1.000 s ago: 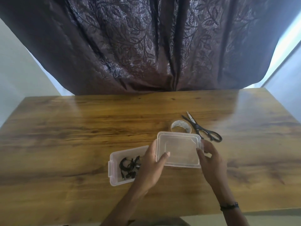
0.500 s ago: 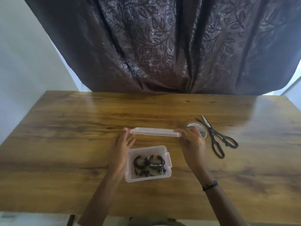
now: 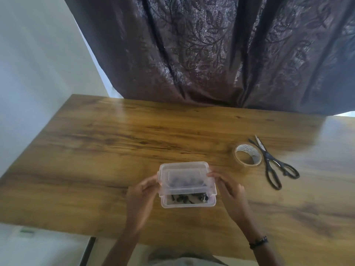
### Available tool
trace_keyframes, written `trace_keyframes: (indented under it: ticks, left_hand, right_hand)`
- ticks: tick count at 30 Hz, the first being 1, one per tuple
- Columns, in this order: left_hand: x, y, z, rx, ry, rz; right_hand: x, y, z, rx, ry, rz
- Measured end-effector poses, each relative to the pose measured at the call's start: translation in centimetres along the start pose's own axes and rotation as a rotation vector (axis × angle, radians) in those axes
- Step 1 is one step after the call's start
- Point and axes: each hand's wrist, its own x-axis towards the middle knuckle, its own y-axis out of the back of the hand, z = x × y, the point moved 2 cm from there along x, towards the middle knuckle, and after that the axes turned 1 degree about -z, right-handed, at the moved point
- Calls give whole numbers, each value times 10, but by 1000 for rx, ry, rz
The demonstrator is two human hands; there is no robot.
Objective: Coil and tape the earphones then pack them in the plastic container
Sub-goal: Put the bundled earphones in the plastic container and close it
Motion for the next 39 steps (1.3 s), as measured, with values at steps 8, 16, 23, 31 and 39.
trace_keyframes:
  ticks: [8, 16, 23, 31, 39]
  left_hand:
    - [-29, -6, -24, -15, 34, 2]
    - [-29, -6, -28, 47, 12, -3]
    - [-22, -5, -32, 67, 23, -22]
    - [-1, -3, -33, -10, 194, -154]
    - [6, -3, -27, -142, 313, -191]
  right_hand:
    - [-24, -10, 5, -11, -39, 79]
    - [-25, -12, 7, -40, -34, 90]
    - [-23, -11, 13, 129, -181, 84]
    - [-17, -6, 10, 539, -566, -130]
    - [-12, -2, 13, 613, -672, -166]
